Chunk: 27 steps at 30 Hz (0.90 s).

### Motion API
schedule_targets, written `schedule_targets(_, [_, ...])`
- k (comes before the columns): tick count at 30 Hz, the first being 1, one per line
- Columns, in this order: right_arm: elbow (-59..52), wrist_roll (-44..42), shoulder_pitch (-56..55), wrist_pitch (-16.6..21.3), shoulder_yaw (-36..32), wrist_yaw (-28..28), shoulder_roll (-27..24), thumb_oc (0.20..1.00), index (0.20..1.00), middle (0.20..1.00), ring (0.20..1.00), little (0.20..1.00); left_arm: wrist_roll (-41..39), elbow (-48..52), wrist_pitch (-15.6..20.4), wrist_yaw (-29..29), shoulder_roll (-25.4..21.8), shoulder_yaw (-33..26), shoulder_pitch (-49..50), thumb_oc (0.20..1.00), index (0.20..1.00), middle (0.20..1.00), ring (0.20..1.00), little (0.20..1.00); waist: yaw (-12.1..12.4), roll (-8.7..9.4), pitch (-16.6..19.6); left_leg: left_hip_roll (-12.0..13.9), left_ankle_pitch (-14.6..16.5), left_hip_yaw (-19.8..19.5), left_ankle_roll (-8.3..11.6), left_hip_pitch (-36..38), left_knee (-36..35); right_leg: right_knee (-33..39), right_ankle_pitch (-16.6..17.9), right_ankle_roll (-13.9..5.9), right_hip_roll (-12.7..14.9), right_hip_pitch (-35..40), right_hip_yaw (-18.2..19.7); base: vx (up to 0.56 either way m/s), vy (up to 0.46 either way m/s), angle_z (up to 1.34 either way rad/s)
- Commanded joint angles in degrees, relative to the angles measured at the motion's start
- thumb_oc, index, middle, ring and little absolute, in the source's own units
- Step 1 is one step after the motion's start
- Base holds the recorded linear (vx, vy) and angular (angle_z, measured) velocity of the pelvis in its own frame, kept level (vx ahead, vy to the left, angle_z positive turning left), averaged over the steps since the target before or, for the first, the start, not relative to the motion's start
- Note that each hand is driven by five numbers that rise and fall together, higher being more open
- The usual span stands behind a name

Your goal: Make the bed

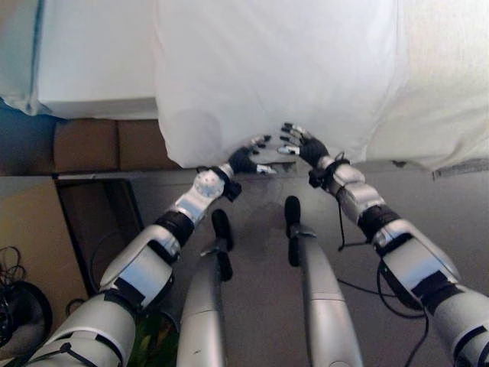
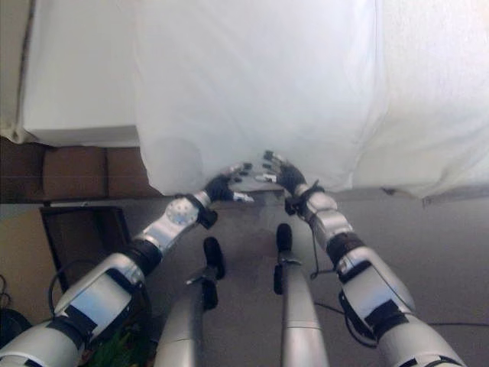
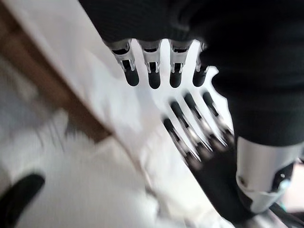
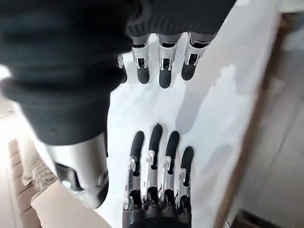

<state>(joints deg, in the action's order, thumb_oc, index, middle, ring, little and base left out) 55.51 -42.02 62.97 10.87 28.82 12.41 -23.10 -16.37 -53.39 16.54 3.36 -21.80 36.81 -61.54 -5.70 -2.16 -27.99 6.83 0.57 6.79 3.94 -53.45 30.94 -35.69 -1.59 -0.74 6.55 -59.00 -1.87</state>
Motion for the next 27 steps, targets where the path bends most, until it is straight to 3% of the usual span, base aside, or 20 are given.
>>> schedule_targets(1, [0.4,-4.2,0.0,3.1,-0.6,-2.7,1.2,1.000,1.000,1.000,1.000,1.000,3.3,-2.5,3.6,-4.8,-1.0,-2.6,-1.5,1.000,1.000,1.000,1.000,1.000,0.6,0.66,4.2,0.4,0.8,1.6,-0.21,-1.3,1.0,-0.6,0.0,-4.38,1.0,0.5,-1.0,0.00,0.000,0.00])
schedule_targets(9, [8.0,-6.5,9.9,3.4,0.5,-5.8,-0.7,1.000,1.000,1.000,1.000,1.000,2.8,-8.1,4.5,-9.5,-6.5,-2.8,-9.4,1.000,1.000,1.000,1.000,1.000,0.3,1.17,3.9,0.1,0.8,1.9,-0.25,-1.7,-0.2,-0.1,-0.4,-4.53,1.1,-0.1,-1.0,0.02,-0.005,-0.02])
schedule_targets(16, [15.1,-5.9,13.9,2.6,-0.1,-7.7,-6.1,1.000,1.000,1.000,1.000,1.000,1.2,-11.9,4.4,-13.6,-9.9,-5.0,-12.8,1.000,1.000,1.000,1.000,1.000,0.4,0.59,4.0,-0.1,-1.0,2.0,0.82,-0.8,-3.8,2.4,0.1,-4.63,1.2,1.0,-1.7,0.01,-0.031,0.02])
schedule_targets(23, [17.6,-5.3,9.5,3.0,-5.6,-12.5,-10.0,1.000,1.000,1.000,1.000,1.000,-1.2,-13.1,3.9,-18.2,-14.8,-12.6,-6.0,1.000,1.000,1.000,1.000,1.000,0.9,0.27,3.8,0.4,-0.9,1.9,1.27,1.1,-4.8,2.6,-0.7,-4.25,1.0,2.8,-2.4,0.01,-0.052,0.02])
schedule_targets(27, [17.8,-5.9,4.2,3.0,-10.6,-14.9,-13.4,1.000,1.000,1.000,1.000,1.000,-2.6,-13.5,2.9,-20.4,-18.0,-18.7,0.3,1.000,1.000,1.000,1.000,1.000,1.3,0.11,3.4,0.7,-2.3,2.4,1.85,4.2,-8.5,6.3,0.2,-4.71,1.0,5.9,-3.2,0.00,-0.021,0.04])
